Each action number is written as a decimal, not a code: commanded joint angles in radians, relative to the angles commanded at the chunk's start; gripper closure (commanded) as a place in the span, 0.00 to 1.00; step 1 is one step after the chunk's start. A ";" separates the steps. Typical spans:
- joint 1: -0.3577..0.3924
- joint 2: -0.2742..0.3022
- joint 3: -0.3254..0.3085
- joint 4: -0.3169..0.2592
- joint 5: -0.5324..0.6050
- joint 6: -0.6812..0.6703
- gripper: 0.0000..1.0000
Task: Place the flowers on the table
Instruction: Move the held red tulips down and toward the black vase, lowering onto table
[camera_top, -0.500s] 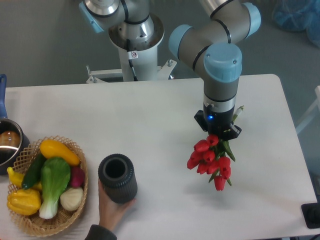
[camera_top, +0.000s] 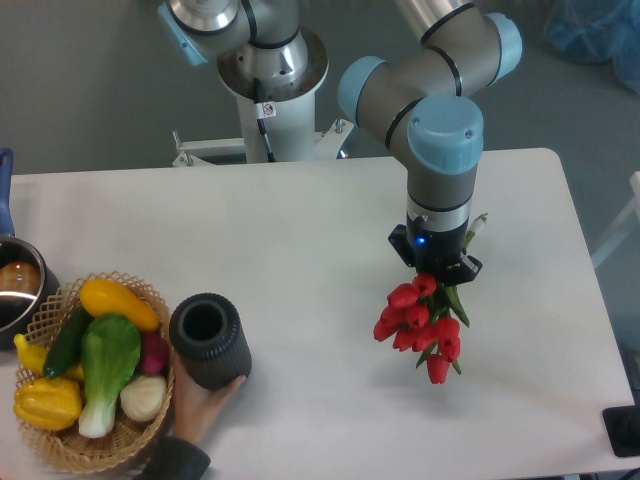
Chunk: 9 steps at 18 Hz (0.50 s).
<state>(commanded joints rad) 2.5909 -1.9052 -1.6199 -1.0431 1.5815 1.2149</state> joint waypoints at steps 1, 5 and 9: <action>-0.006 0.000 -0.005 -0.002 0.000 0.000 1.00; -0.051 -0.014 -0.018 -0.008 0.002 -0.012 0.99; -0.116 -0.031 -0.021 -0.008 0.003 -0.064 0.90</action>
<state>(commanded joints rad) 2.4744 -1.9359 -1.6414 -1.0508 1.5846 1.1507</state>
